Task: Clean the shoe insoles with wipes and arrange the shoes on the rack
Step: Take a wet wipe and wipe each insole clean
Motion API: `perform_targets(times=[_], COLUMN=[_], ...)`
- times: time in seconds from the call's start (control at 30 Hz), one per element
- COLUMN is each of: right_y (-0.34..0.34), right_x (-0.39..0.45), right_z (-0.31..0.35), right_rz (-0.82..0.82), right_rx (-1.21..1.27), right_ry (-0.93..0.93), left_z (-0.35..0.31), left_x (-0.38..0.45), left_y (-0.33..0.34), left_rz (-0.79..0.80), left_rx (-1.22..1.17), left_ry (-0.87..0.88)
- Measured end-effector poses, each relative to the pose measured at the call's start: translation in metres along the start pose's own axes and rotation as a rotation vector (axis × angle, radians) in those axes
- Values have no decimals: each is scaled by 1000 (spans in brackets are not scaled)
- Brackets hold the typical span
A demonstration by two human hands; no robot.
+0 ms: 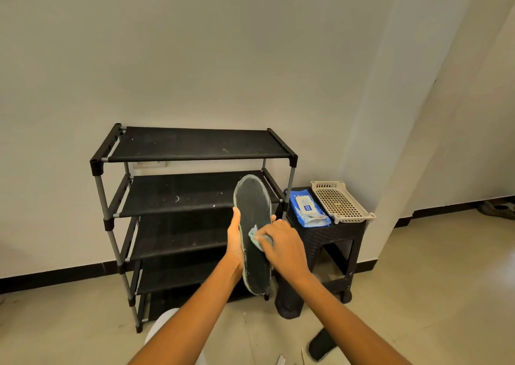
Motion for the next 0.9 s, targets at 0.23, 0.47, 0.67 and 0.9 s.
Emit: perform_targets(times=[0.23,0.47,0.67,0.9], right_y=[-14,-31,-19,-34], right_x=[18,34,11,18], right_z=[10,-22,28,-11], right_rz=[-23,-158,-55,-120], right_rx=[32,231,-33,-41], right_ry=[38,206,-148,101], left_z=[-11,-14,-19,-11], left_x=[10,14,16,7], left_y=[8,26,19,27], left_rz=[11,17,3,-24], left_rx=[43,93,-16,85], left_ry=[26,14,-18,-47])
Point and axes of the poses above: each hand's wrist, its own x-axis towards the middle knuckle, its own y-axis out of the palm, z = x × y, the point moved 9 cm from there along x, towards the middle knuckle, and after that the axes turned 14 degrees about z, right-handed, at the moved point
